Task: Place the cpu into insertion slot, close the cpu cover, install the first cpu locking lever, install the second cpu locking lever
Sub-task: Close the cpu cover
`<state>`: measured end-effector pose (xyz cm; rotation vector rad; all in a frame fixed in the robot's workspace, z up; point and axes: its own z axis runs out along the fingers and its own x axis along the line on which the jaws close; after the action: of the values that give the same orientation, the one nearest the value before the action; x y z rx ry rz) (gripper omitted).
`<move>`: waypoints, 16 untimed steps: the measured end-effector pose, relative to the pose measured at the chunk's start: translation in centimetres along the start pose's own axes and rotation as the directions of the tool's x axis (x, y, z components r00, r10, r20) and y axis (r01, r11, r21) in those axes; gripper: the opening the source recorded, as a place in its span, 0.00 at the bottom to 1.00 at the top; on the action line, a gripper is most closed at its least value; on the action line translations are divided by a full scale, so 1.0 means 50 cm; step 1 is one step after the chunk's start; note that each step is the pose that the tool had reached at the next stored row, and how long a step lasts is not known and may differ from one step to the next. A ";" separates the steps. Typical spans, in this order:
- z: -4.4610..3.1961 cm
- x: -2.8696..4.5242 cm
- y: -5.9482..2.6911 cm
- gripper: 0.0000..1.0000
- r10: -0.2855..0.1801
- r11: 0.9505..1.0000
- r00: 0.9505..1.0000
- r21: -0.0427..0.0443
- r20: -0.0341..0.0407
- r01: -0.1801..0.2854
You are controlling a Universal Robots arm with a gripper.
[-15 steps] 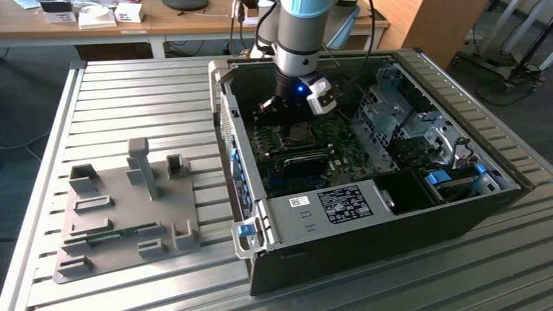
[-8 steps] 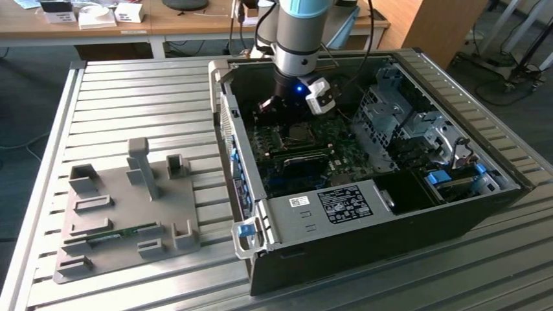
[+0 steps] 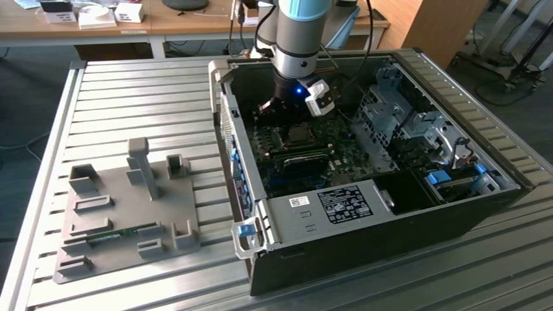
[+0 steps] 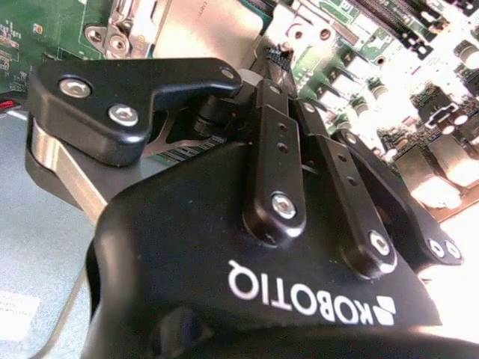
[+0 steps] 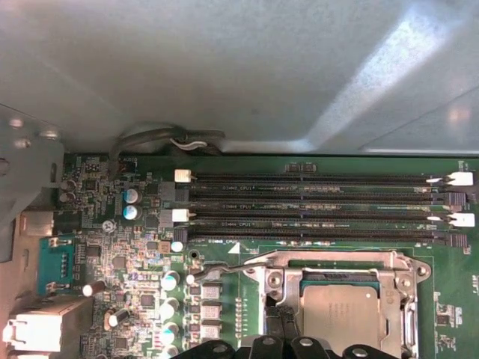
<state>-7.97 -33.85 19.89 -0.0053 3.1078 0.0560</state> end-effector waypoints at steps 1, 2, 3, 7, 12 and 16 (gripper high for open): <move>0.000 0.000 0.000 0.11 0.000 1.000 1.000 0.000 0.000 0.000; 0.000 0.000 0.000 0.11 0.000 1.000 1.000 0.000 0.000 0.000; 0.001 0.000 0.000 0.11 0.000 1.000 1.000 0.000 0.000 0.000; 0.002 0.000 0.000 0.11 0.000 1.000 1.000 0.000 0.000 0.000; 0.000 0.000 0.001 0.11 0.000 1.000 1.000 -0.002 0.001 0.000; -0.007 0.000 0.000 0.11 0.000 1.000 1.000 0.000 0.000 0.000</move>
<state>-7.98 -33.84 20.24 -0.0053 3.1074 0.0568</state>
